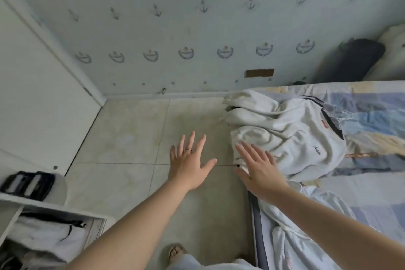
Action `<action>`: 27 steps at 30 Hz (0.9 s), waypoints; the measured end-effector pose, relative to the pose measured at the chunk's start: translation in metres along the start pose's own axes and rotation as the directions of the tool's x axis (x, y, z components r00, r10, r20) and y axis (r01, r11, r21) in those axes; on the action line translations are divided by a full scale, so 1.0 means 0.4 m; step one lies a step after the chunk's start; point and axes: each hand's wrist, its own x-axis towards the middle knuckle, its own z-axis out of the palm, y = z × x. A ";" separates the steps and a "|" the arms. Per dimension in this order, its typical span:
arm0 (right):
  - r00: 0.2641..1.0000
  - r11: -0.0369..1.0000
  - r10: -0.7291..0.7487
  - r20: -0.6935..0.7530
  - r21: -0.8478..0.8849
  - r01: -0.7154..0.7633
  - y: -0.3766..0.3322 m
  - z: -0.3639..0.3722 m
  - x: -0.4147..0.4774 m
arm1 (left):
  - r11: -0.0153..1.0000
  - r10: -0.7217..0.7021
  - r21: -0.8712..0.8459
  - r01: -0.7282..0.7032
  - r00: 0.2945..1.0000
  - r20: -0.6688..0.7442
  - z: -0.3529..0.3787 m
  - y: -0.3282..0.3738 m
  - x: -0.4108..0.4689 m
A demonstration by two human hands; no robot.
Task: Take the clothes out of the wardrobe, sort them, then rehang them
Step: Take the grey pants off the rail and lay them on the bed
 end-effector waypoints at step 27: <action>0.242 0.257 -0.919 -0.310 -0.008 0.966 -1.696 -0.161 0.286 | 0.745 -0.490 -0.199 0.637 0.318 -0.812 -0.875 -1.054 -0.827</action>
